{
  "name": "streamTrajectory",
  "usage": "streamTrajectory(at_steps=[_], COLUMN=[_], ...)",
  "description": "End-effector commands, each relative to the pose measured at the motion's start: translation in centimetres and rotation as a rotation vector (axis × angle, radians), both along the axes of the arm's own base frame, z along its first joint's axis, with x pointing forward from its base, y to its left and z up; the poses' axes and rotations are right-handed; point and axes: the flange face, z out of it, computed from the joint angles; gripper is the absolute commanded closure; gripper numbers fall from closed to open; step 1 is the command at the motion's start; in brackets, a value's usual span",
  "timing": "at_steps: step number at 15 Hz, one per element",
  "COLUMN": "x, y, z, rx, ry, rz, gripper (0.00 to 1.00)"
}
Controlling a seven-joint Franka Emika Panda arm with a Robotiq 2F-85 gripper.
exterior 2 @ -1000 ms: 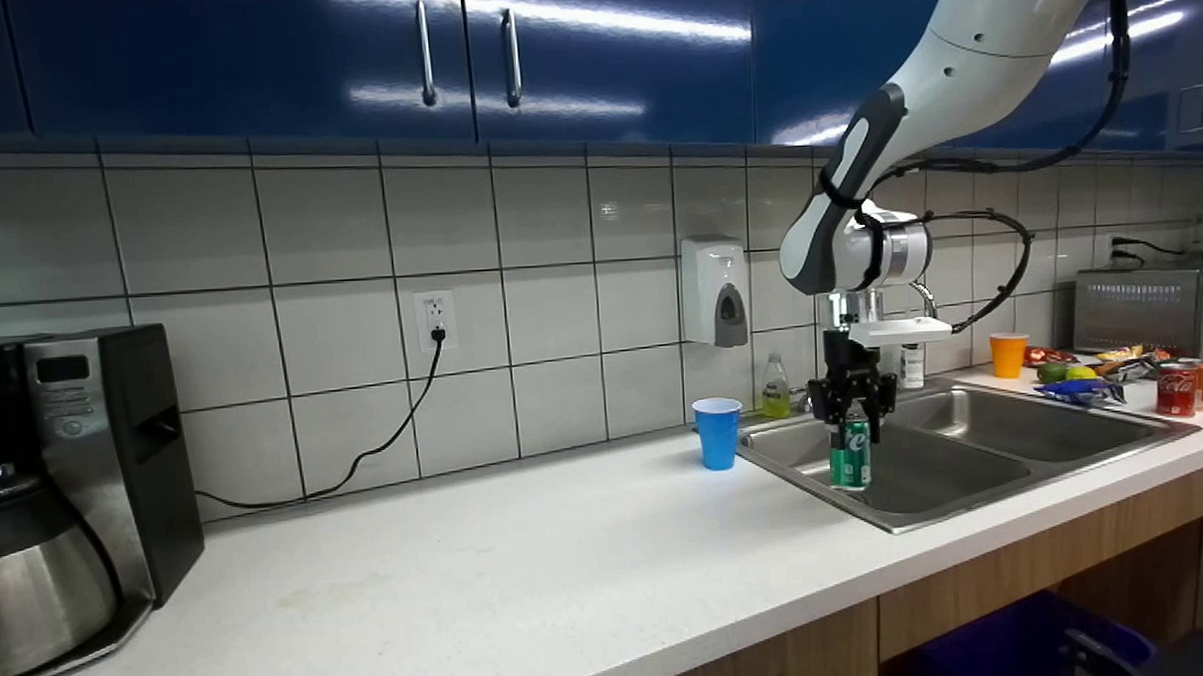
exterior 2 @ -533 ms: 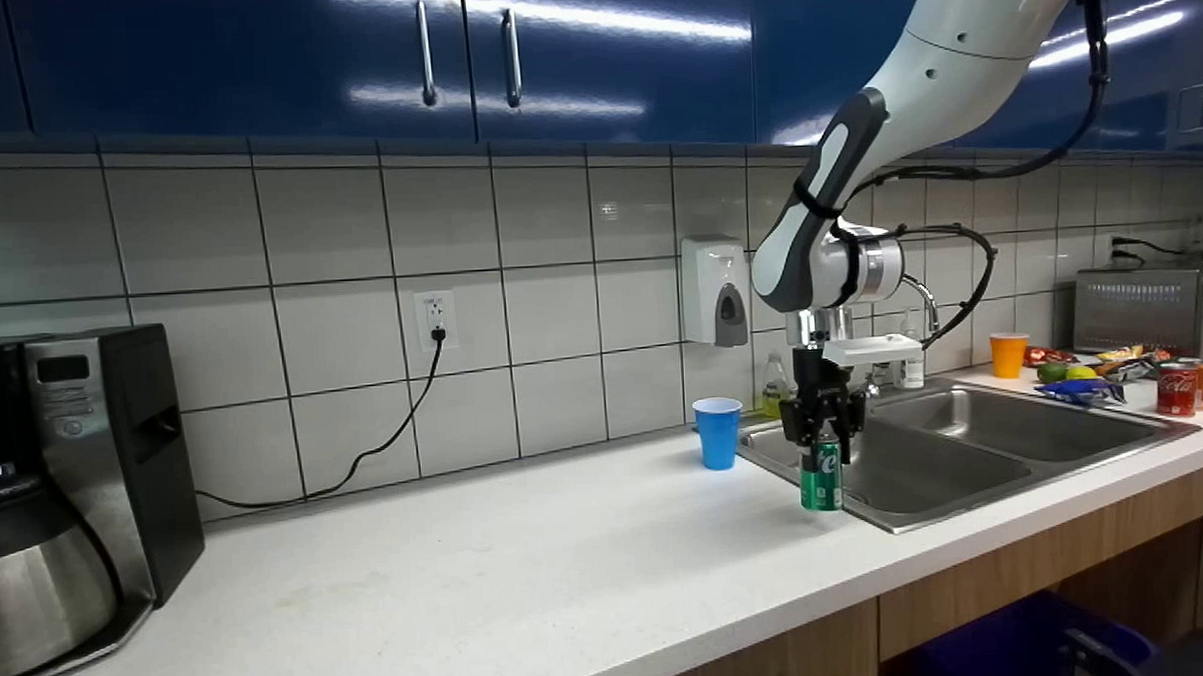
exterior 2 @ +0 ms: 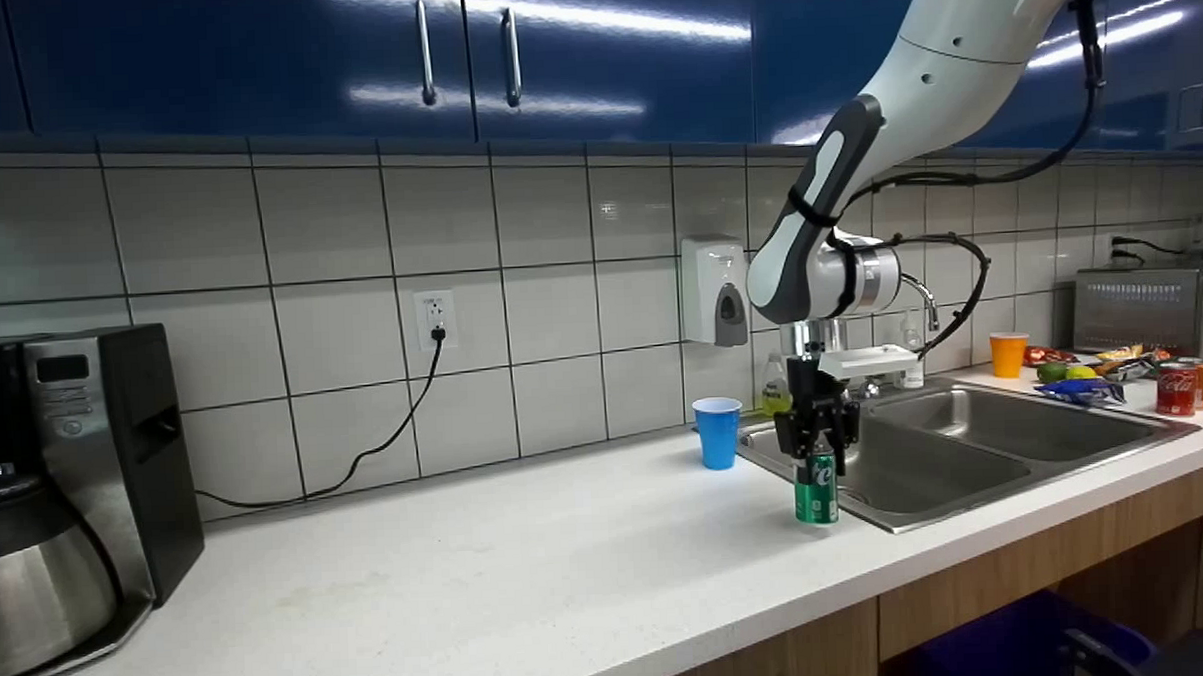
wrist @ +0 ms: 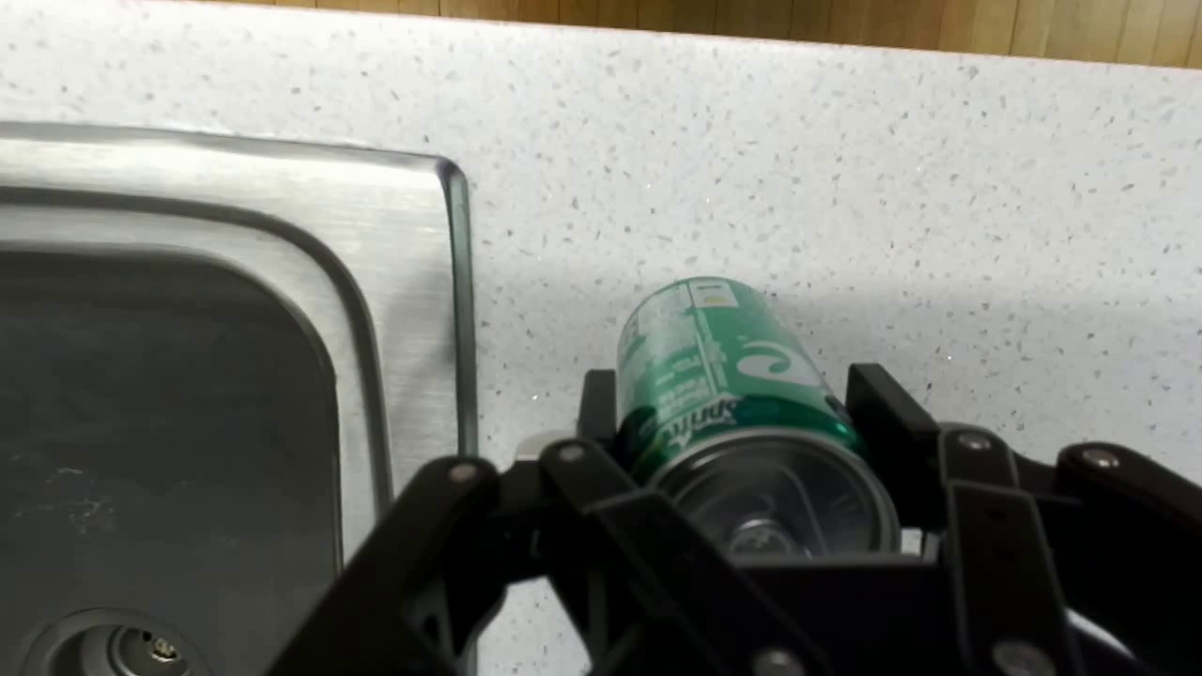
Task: Remove the soda can from the sink and place it on the counter top
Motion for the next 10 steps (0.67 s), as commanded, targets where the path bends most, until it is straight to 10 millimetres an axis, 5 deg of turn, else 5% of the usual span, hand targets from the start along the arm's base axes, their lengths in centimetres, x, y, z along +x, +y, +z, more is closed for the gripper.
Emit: streamTrajectory(at_steps=[1,10], x=[-0.25,-0.31], y=[-0.06,-0.14], z=[-0.09,-1.02], rx=[-0.014,-0.019], ry=[-0.019,-0.019], rz=[0.013,0.011], gripper=[0.62,0.62])
